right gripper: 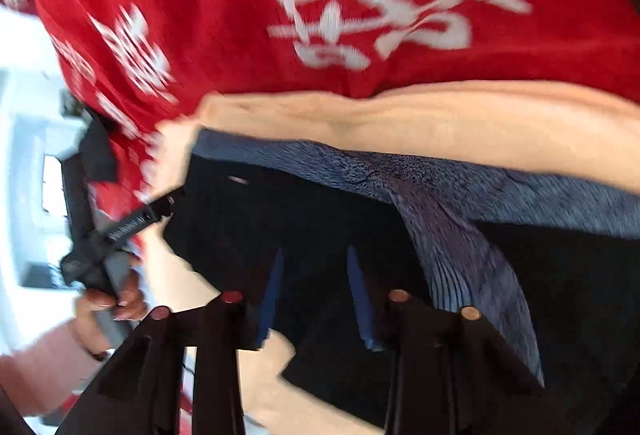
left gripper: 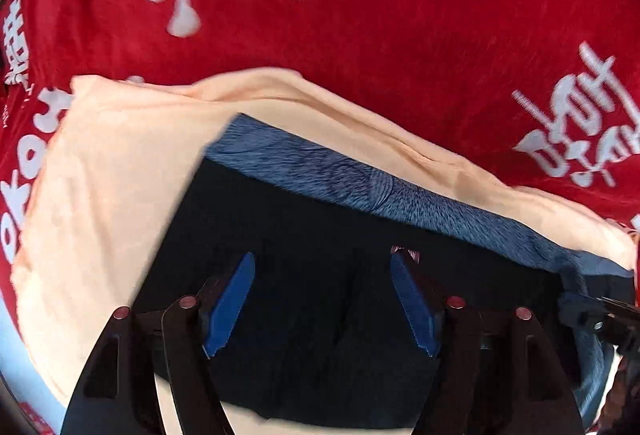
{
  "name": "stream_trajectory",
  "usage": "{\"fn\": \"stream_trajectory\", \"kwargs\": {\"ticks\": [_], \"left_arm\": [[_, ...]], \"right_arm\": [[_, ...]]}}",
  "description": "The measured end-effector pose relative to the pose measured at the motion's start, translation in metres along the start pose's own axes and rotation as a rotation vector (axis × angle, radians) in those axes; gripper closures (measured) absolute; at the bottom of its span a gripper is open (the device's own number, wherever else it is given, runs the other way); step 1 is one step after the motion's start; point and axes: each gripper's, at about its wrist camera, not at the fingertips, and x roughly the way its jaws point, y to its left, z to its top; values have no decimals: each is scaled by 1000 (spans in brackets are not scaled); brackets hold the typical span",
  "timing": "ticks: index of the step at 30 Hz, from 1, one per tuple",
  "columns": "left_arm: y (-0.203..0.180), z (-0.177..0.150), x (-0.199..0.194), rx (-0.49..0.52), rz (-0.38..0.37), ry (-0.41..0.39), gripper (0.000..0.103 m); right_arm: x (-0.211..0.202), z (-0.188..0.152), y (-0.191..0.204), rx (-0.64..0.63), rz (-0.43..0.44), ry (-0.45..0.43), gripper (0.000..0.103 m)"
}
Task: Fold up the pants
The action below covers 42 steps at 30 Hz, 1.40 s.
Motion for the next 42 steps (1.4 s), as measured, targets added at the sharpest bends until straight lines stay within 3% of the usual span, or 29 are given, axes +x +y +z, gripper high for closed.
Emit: {"fn": "stream_trajectory", "kwargs": {"ticks": [4, 8, 10, 13, 18, 22, 27, 32, 36, 42], "left_arm": [[-24, 5, 22, 95, 141, -49, 31], [-30, 3, 15, 107, 141, -20, 31], [-38, -7, 1, 132, 131, -1, 31], [-54, -28, -18, 193, 120, 30, 31], [-100, -78, -45, 294, 37, 85, 31], [-151, -121, -59, 383, -75, 132, 31], [-213, -167, -72, 493, -228, 159, 31], [-252, -198, -80, 504, -372, 213, 31], [-275, -218, -87, 537, -411, 220, 31], [-292, -242, -73, 568, -426, 259, 31]], "right_arm": [[27, 21, -13, -35, -117, -15, 71], [4, 24, -29, 77, 0, -76, 68], [-17, 16, -32, 87, 58, -105, 57], [-49, -10, -41, 103, 86, -138, 52], [-97, -75, -73, 223, 76, -160, 52], [-121, -132, -88, 289, 26, -209, 52], [-160, -227, -122, 456, -58, -267, 52], [-182, -326, -145, 628, -116, -339, 52], [-189, -379, -153, 684, -188, -375, 52], [-189, -417, -177, 768, -249, -385, 52]]}}
